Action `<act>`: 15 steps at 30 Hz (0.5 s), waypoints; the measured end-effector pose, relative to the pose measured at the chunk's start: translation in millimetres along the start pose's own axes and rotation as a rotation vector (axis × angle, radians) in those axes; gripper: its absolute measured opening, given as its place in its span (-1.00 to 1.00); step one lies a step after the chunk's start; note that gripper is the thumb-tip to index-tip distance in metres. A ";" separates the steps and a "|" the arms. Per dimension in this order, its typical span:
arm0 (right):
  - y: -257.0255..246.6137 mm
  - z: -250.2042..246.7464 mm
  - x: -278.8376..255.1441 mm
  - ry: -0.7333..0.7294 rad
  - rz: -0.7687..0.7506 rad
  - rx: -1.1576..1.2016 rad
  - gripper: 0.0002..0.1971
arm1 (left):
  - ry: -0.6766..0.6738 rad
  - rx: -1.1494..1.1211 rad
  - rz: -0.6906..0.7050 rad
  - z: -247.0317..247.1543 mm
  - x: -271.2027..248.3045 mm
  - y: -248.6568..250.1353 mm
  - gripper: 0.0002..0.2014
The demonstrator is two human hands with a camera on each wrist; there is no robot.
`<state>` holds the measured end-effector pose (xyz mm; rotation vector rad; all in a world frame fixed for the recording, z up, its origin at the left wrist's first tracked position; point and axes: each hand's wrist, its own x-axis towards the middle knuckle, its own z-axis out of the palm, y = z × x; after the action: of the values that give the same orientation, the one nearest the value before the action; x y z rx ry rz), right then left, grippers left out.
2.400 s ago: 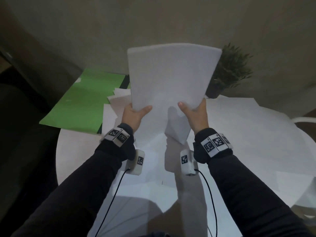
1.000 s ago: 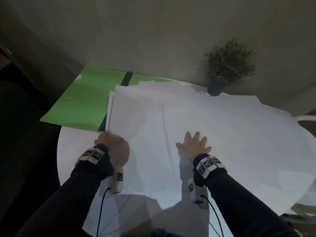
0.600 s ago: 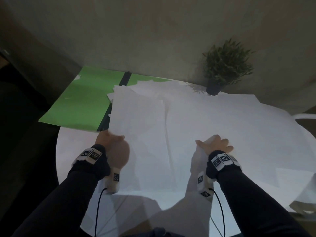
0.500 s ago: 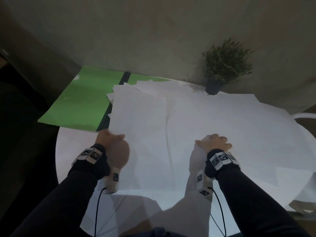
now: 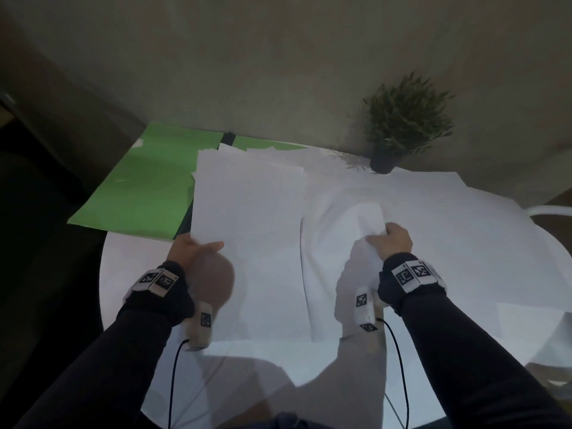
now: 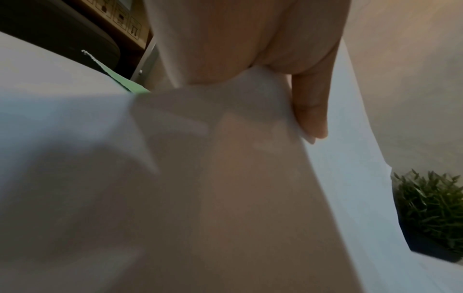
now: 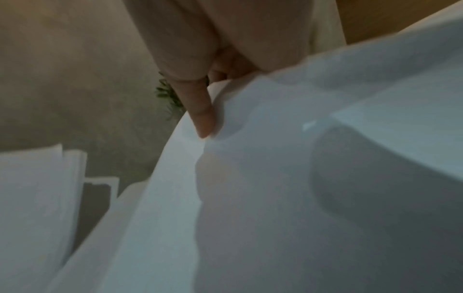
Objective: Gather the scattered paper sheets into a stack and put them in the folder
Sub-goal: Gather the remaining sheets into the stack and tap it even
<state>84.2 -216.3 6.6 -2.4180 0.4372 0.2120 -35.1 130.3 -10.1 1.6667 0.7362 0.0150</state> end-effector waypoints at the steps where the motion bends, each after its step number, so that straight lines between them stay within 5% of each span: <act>1: -2.2 -4.2 0.6 0.078 -0.020 0.055 -0.87 | 0.000 -0.015 -0.005 -0.7 2.0 -1.5 -0.71; 5: -19.7 -26.6 -1.6 0.344 -0.097 0.358 -0.82 | -0.013 -0.044 -0.018 -2.2 2.5 -0.1 -0.72; 11: -44.1 -53.0 -3.2 0.436 -0.265 0.822 -0.94 | -0.099 -0.126 -0.023 -7.6 1.8 1.1 -0.57; 13: -47.8 -56.6 -0.6 0.546 -0.275 0.864 -0.93 | -0.168 -0.158 -0.003 -14.5 1.1 4.0 -0.69; 15: -51.0 -58.2 0.8 0.678 -0.240 0.919 -0.85 | -0.232 -0.182 0.038 -19.9 0.5 9.3 -0.44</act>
<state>105.8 -216.8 81.0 -1.5392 0.4028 -0.7746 -38.5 147.7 3.0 1.4789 0.5123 -0.0810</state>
